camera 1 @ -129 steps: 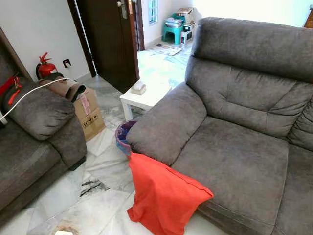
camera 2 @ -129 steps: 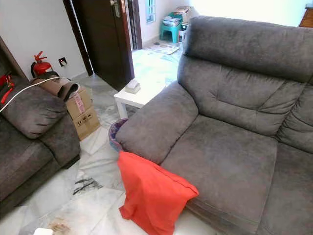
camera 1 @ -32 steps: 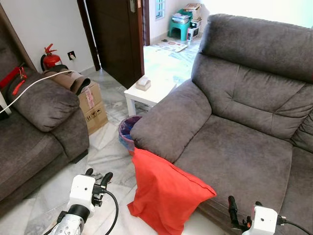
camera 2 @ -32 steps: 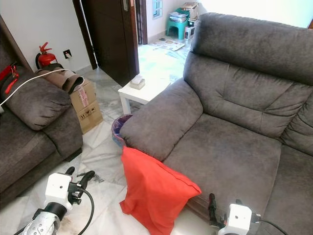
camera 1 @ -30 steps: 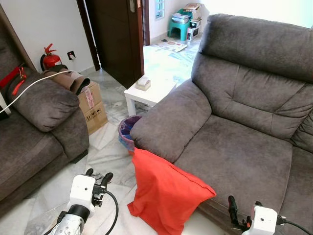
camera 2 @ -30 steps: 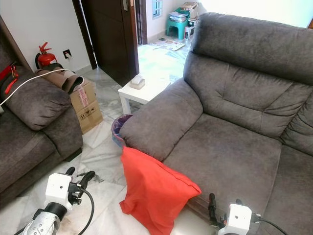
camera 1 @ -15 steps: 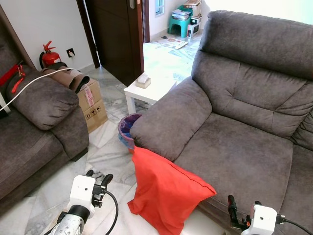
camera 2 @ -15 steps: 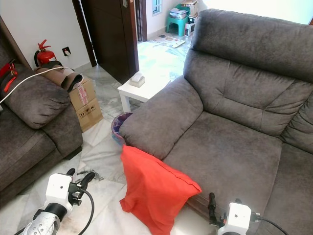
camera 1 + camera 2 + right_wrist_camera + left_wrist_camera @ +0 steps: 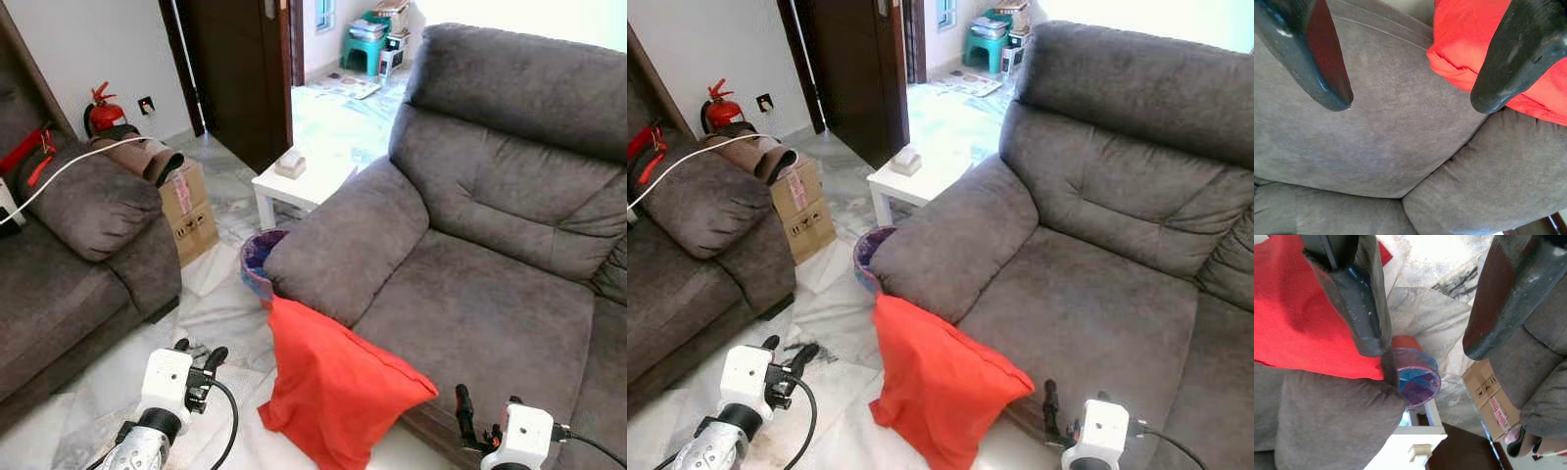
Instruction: Move the pillow to the sofa from floor
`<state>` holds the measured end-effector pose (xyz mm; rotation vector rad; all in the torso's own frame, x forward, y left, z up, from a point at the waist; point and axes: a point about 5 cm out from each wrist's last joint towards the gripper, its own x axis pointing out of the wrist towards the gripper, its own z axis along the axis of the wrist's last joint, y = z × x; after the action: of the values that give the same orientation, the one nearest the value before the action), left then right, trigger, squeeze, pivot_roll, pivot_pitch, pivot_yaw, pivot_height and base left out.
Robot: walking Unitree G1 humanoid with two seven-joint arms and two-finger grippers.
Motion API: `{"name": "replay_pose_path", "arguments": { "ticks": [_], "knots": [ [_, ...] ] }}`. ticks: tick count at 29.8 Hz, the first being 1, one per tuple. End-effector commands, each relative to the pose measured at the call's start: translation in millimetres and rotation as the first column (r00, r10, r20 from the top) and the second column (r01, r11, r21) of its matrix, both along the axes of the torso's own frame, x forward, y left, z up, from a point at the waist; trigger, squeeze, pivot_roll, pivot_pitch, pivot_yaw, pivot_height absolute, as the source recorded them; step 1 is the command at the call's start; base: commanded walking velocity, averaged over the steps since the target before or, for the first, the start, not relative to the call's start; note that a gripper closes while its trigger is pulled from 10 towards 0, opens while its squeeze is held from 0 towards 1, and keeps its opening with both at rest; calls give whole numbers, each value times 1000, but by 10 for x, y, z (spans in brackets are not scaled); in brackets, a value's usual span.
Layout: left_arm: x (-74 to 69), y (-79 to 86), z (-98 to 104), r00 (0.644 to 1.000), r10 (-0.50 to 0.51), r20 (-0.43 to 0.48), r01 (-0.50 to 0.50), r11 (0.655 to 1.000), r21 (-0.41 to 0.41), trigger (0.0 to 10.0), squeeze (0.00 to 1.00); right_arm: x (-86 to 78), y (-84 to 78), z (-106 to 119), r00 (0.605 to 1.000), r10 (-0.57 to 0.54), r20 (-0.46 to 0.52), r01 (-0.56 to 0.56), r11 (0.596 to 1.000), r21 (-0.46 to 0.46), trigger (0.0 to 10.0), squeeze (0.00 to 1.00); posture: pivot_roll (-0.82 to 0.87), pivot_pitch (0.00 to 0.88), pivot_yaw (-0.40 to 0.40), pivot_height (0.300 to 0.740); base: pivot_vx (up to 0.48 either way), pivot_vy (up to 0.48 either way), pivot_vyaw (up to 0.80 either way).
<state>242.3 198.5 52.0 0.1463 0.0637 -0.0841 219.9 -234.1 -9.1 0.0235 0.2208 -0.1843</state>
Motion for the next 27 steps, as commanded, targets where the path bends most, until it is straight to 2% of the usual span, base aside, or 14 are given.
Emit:
{"name": "replay_pose_path", "arguments": {
  "ticks": [1,11,27],
  "knots": [
    [-11,34,16,1000,6,0,-6,1000,-5,10000,0,-18,19,-30,1000,1,-19,-1,1000,6,10000,0,-25,107,44,740,277,0,0],
    [-7,31,25,1000,2,5,-2,1000,-7,10000,0,-7,28,-28,1000,3,-20,-3,1000,4,10000,0,-22,107,45,740,275,0,0],
    [-3,3,107,998,-54,36,54,998,19,10000,0,58,60,54,999,22,32,-22,1000,8,10000,0,-18,104,44,740,0,0,0]
  ]
}}
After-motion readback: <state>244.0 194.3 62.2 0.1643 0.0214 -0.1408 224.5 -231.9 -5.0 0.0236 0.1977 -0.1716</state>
